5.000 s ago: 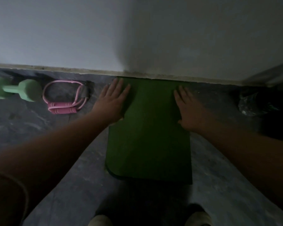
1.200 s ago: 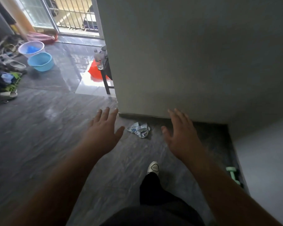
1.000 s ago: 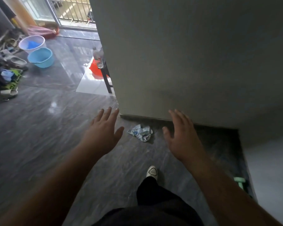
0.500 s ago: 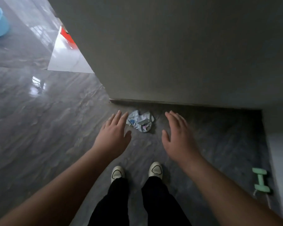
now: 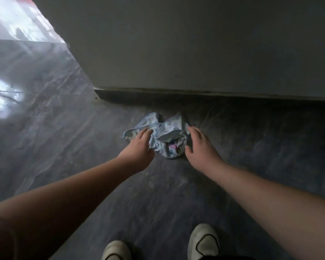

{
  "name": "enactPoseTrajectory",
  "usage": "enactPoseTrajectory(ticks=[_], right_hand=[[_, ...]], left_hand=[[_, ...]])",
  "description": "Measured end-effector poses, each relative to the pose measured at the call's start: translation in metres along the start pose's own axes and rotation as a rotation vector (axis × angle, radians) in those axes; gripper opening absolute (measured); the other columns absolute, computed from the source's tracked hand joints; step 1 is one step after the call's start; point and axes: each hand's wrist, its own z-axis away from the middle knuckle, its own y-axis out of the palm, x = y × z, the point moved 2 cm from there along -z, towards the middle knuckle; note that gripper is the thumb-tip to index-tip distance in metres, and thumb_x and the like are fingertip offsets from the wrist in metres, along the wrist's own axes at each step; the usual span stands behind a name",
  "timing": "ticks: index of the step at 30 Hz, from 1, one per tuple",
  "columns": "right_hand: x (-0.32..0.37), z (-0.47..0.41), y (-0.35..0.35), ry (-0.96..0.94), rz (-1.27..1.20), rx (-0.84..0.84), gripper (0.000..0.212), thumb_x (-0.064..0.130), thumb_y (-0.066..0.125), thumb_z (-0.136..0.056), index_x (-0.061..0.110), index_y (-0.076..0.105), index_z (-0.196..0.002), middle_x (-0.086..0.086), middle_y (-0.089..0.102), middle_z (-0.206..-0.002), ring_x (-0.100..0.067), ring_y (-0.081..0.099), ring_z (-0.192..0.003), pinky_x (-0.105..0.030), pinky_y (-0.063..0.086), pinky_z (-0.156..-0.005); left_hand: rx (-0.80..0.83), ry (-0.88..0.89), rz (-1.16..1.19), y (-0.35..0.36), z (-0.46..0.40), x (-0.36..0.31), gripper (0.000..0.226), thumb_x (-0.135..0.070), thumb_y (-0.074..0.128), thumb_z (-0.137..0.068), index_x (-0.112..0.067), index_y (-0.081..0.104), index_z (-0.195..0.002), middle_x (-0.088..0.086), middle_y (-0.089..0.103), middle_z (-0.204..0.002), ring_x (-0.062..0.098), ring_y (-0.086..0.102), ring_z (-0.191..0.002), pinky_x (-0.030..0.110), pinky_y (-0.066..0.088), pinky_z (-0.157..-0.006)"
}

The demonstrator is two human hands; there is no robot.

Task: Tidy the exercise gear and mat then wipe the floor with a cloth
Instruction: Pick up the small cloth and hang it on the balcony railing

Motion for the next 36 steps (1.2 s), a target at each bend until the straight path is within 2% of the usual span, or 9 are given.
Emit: enactPoseTrajectory(ticks=[3, 7, 10, 17, 21, 27, 30, 33, 36], right_hand=[[-0.023, -0.039, 0.031, -0.038, 0.084, 0.089, 0.067, 0.021, 0.051, -0.094, 0.026, 0.023, -0.154, 0.003, 0.021, -0.162, -0.021, 0.027, -0.146, -0.036, 0.028, -0.117], [-0.028, -0.072, 0.050, -0.058, 0.132, 0.155, 0.073, 0.022, 0.058, -0.092, 0.033, 0.023, -0.155, 0.001, 0.029, -0.159, -0.026, 0.032, -0.143, -0.036, 0.028, -0.117], [-0.024, -0.073, 0.061, -0.028, 0.116, 0.206, 0.063, 0.024, 0.065, -0.088, 0.029, 0.041, -0.146, -0.003, 0.046, -0.145, -0.029, 0.043, -0.132, -0.034, 0.036, -0.110], [-0.027, -0.057, 0.068, -0.051, 0.119, 0.075, 0.013, 0.017, 0.055, -0.091, 0.014, 0.066, -0.096, -0.009, 0.056, -0.105, -0.033, 0.054, -0.101, -0.033, 0.040, -0.083], [-0.008, -0.048, 0.041, -0.189, -0.036, 0.026, 0.011, 0.015, 0.057, -0.092, 0.013, 0.068, -0.096, 0.003, 0.051, -0.093, -0.022, 0.055, -0.091, -0.027, 0.036, -0.074], [0.049, 0.007, -0.045, -0.111, -0.232, -0.080, 0.010, 0.015, 0.059, -0.095, 0.014, 0.067, -0.101, 0.006, 0.052, -0.097, -0.013, 0.055, -0.090, -0.024, 0.040, -0.077], [0.096, 0.046, -0.101, -0.110, -0.306, -0.104, 0.009, 0.007, 0.060, -0.092, 0.010, 0.067, -0.096, 0.003, 0.054, -0.092, -0.013, 0.053, -0.089, -0.020, 0.036, -0.075], [0.154, 0.088, -0.172, -0.071, -0.369, -0.084, 0.010, 0.007, 0.057, -0.094, 0.012, 0.066, -0.094, -0.001, 0.057, -0.091, -0.014, 0.054, -0.085, -0.025, 0.041, -0.075], [0.220, 0.135, -0.254, -0.082, -0.428, -0.085, 0.016, 0.007, 0.056, -0.095, 0.021, 0.062, -0.090, -0.008, 0.059, -0.090, -0.016, 0.054, -0.080, -0.029, 0.043, -0.074]], left_hand=[[0.087, 0.041, 0.025, 0.031, -0.035, 0.024, 0.079, -0.014, 0.058, -0.088, -0.019, 0.019, -0.157, 0.007, 0.012, -0.166, 0.031, 0.029, -0.147, 0.042, 0.034, -0.115], [0.105, 0.023, 0.048, 0.043, -0.064, 0.036, 0.064, -0.018, 0.061, -0.088, -0.027, 0.039, -0.147, 0.004, 0.046, -0.148, 0.027, 0.057, -0.121, 0.034, 0.047, -0.097], [0.115, -0.026, 0.063, 0.043, -0.074, 0.042, 0.047, -0.021, 0.064, -0.087, -0.027, 0.056, -0.134, 0.004, 0.063, -0.126, 0.024, 0.063, -0.108, 0.024, 0.044, -0.085], [0.061, -0.017, 0.099, 0.057, -0.070, 0.050, 0.038, -0.026, 0.074, -0.084, -0.037, 0.066, -0.119, 0.002, 0.051, -0.109, 0.024, 0.055, -0.099, 0.031, 0.045, -0.087], [-0.069, 0.146, 0.089, 0.048, -0.070, 0.040, 0.024, -0.027, 0.077, -0.081, -0.029, 0.070, -0.104, 0.002, 0.048, -0.100, 0.028, 0.052, -0.097, 0.037, 0.045, -0.088], [-0.189, 0.136, 0.384, -0.037, -0.005, -0.010, 0.007, -0.019, 0.066, -0.091, -0.021, 0.063, -0.097, -0.002, 0.068, -0.109, 0.019, 0.064, -0.096, 0.035, 0.051, -0.088], [-0.231, 0.082, 0.511, -0.101, 0.057, -0.045, 0.016, -0.023, 0.061, -0.090, -0.035, 0.052, -0.084, -0.011, 0.064, -0.085, 0.007, 0.059, -0.075, 0.028, 0.049, -0.077], [-0.260, -0.023, 0.566, -0.176, 0.127, -0.088, 0.014, -0.017, 0.062, -0.094, -0.027, 0.055, -0.086, -0.007, 0.065, -0.073, -0.001, 0.049, -0.054, 0.020, 0.042, -0.060], [-0.342, -0.069, 0.643, -0.259, 0.200, -0.132, 0.007, -0.019, 0.064, -0.093, -0.022, 0.059, -0.089, -0.007, 0.060, -0.068, 0.006, 0.048, -0.056, 0.027, 0.041, -0.059]])
